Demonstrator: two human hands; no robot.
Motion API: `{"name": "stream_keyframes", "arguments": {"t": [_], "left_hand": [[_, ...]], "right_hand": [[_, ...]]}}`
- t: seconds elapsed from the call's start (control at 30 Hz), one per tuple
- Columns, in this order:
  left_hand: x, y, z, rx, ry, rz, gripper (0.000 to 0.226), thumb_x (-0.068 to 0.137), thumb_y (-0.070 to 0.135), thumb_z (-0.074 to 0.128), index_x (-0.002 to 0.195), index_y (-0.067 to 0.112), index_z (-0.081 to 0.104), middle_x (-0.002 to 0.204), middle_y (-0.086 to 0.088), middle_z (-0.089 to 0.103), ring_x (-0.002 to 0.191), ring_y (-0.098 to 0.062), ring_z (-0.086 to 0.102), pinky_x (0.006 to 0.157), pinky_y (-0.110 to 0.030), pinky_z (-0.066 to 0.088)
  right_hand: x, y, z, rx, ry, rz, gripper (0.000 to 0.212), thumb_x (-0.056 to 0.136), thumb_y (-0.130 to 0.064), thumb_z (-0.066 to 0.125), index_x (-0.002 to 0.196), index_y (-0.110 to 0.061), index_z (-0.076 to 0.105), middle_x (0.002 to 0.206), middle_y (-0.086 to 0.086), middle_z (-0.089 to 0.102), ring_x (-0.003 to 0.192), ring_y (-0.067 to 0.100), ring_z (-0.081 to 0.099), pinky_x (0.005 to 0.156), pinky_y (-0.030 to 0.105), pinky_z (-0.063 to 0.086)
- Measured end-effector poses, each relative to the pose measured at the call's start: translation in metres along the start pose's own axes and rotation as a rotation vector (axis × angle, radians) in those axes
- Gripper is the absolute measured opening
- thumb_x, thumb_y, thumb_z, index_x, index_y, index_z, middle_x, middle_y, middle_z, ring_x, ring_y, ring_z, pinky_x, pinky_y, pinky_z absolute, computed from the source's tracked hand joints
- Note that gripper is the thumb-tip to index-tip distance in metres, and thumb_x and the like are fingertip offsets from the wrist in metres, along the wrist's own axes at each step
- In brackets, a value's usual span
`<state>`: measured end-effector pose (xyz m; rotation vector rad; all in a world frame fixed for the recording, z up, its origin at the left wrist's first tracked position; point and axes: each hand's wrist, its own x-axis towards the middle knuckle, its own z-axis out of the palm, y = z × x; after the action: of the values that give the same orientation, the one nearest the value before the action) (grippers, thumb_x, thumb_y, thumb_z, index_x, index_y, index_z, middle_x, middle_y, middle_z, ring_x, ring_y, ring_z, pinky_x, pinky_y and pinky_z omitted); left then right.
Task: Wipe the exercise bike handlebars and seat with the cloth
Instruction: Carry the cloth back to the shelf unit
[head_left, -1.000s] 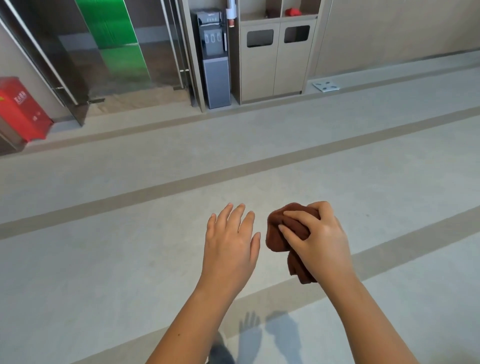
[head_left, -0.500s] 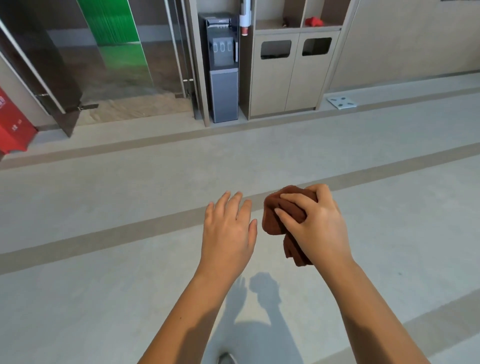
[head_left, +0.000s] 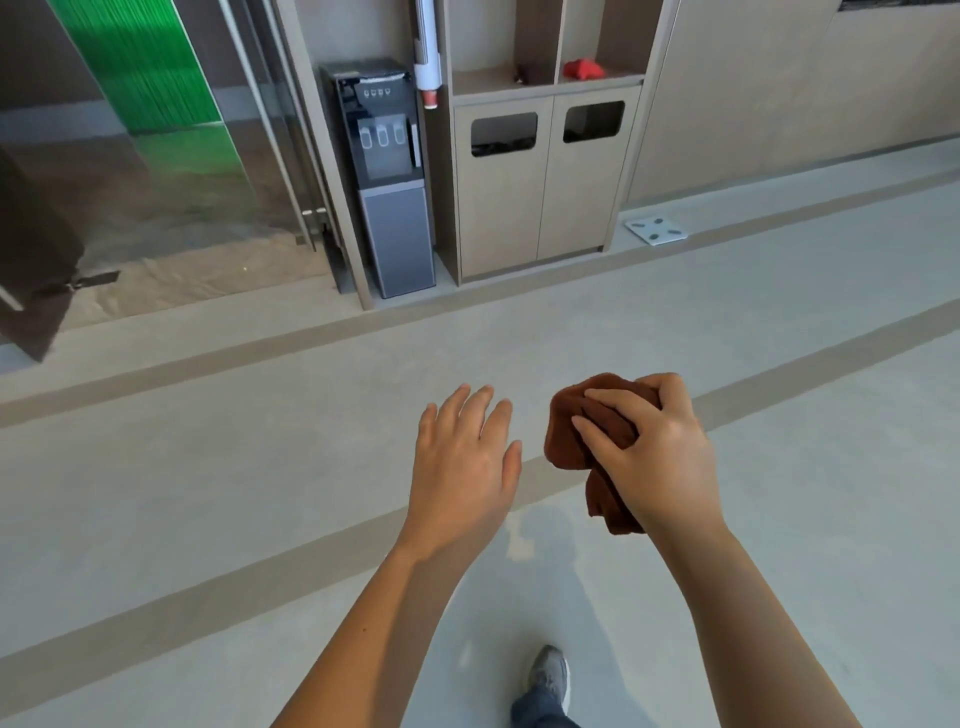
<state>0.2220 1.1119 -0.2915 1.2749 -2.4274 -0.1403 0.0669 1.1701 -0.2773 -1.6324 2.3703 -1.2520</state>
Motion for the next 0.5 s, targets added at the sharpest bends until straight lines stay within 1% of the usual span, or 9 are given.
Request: {"name": "stream_keyframes", "arguments": {"t": [0.07,0.13,0.2,0.27,0.3,0.4,0.5], "left_hand": [[0.056,0.0,0.015,-0.008,-0.01,0.001,0.044,0.096,0.034,0.035,0.136,0.018,0.037,0.147,-0.003,0.032,0.137,-0.021,0.017,0.112,-0.04,0.007],[0.107,-0.001,0.023,-0.006,0.002,-0.008,0.043,0.095,0.034,0.037,0.135,0.018,0.04,0.146,-0.004,0.035,0.136,-0.022,0.021,0.112,-0.04,0.008],[0.154,-0.005,0.028,0.019,0.043,-0.008,0.041,0.092,0.031,0.046,0.129,0.014,0.048,0.139,-0.008,0.046,0.131,-0.028,0.033,0.109,-0.045,0.018],[0.196,-0.011,0.035,0.023,0.079,0.007,0.036,0.085,0.024,0.059,0.118,0.009,0.059,0.126,-0.013,0.058,0.12,-0.033,0.048,0.101,-0.051,0.031],[0.215,-0.017,0.039,0.02,0.085,0.001,0.036,0.082,0.023,0.063,0.115,0.008,0.061,0.122,-0.014,0.06,0.117,-0.034,0.052,0.098,-0.053,0.034],[0.276,-0.041,0.052,0.002,0.084,-0.031,0.036,0.08,0.023,0.065,0.113,0.008,0.062,0.121,-0.015,0.061,0.115,-0.035,0.053,0.097,-0.055,0.034],[0.343,-0.077,0.071,0.006,0.087,-0.028,0.037,0.084,0.025,0.059,0.117,0.008,0.059,0.125,-0.015,0.058,0.12,-0.035,0.049,0.1,-0.054,0.031]], "right_hand": [[0.054,0.018,0.008,-0.008,0.007,0.011,0.024,0.078,-0.03,0.07,0.101,-0.025,0.069,0.11,0.004,0.051,0.094,0.029,0.056,0.073,0.035,0.048],[0.104,0.029,0.017,-0.01,0.021,-0.01,0.024,0.077,-0.029,0.071,0.1,-0.025,0.069,0.108,0.005,0.052,0.093,0.029,0.055,0.07,0.031,0.044],[0.151,0.036,0.03,-0.009,0.028,-0.038,0.024,0.075,-0.027,0.073,0.099,-0.023,0.07,0.106,0.007,0.053,0.091,0.03,0.056,0.068,0.03,0.043],[0.193,0.041,0.047,-0.004,0.023,-0.061,0.024,0.074,-0.025,0.074,0.098,-0.021,0.071,0.104,0.009,0.055,0.088,0.032,0.057,0.067,0.031,0.044],[0.214,0.044,0.056,0.001,0.013,-0.069,0.024,0.074,-0.025,0.074,0.097,-0.022,0.071,0.104,0.009,0.055,0.087,0.031,0.057,0.067,0.031,0.045],[0.278,0.053,0.089,0.009,-0.005,-0.077,0.024,0.074,-0.026,0.074,0.097,-0.023,0.071,0.103,0.007,0.054,0.086,0.03,0.058,0.066,0.03,0.045],[0.347,0.056,0.132,0.003,0.004,-0.089,0.025,0.074,-0.026,0.074,0.099,-0.022,0.071,0.103,0.007,0.054,0.086,0.031,0.058,0.067,0.029,0.045]]}}
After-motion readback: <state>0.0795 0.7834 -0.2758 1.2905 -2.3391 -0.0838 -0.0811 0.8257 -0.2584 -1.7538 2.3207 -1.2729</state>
